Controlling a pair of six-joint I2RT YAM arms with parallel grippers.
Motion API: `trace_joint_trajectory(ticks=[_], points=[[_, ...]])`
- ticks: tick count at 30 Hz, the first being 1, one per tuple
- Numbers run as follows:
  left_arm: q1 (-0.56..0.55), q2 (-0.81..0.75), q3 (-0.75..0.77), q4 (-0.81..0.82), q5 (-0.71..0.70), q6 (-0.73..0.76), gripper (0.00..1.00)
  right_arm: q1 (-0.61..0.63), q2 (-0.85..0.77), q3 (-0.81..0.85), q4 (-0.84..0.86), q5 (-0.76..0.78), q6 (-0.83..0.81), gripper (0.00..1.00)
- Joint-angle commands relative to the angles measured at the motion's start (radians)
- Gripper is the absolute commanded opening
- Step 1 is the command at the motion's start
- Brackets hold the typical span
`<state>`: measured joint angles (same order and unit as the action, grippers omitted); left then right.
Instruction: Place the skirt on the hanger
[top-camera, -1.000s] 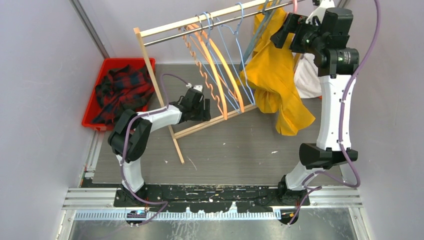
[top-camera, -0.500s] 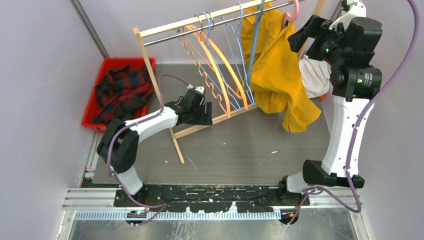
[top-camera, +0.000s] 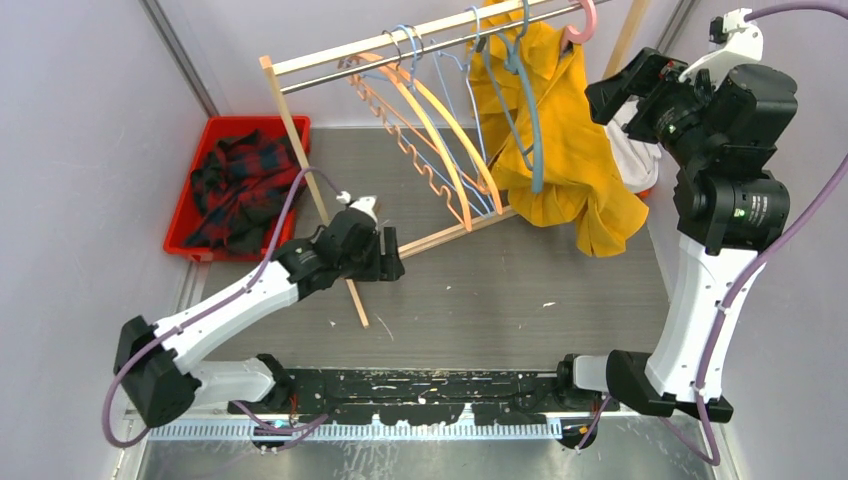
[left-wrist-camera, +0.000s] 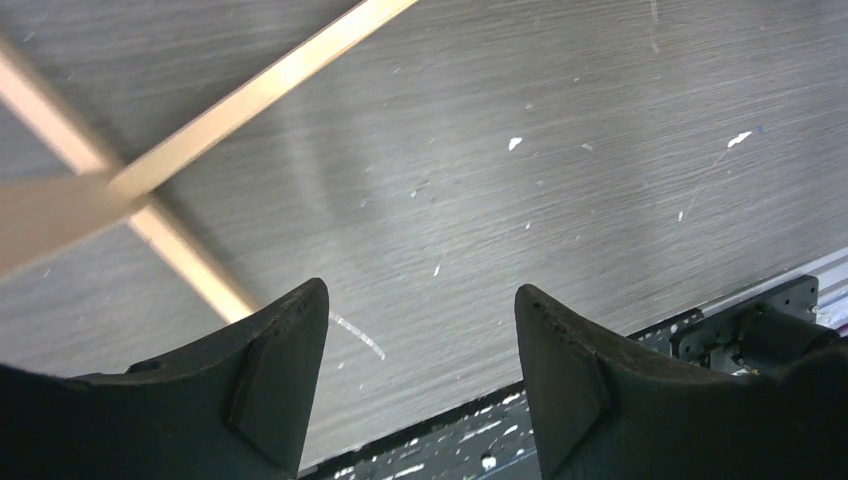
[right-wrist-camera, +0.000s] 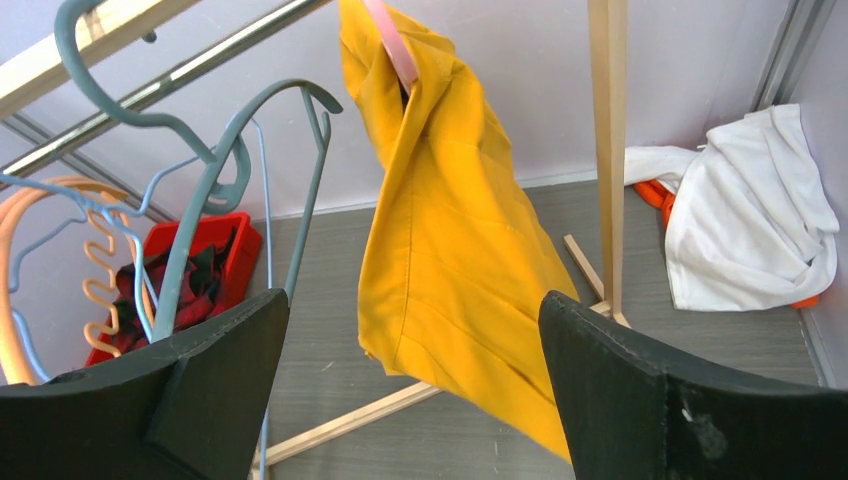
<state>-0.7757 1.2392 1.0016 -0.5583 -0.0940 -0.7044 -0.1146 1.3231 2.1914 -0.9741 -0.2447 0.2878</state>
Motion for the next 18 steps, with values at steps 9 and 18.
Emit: trace_joint_trajectory(ticks=[9,18], points=[[0.062,-0.106,-0.034,-0.099,-0.198,-0.030,0.68,-0.005,-0.076,-0.105,0.034,-0.026,0.021,1.00],[0.195,0.040,0.034,-0.018,-0.121,0.082,0.68,-0.006,-0.085,-0.137,0.020,0.038,0.003,1.00]])
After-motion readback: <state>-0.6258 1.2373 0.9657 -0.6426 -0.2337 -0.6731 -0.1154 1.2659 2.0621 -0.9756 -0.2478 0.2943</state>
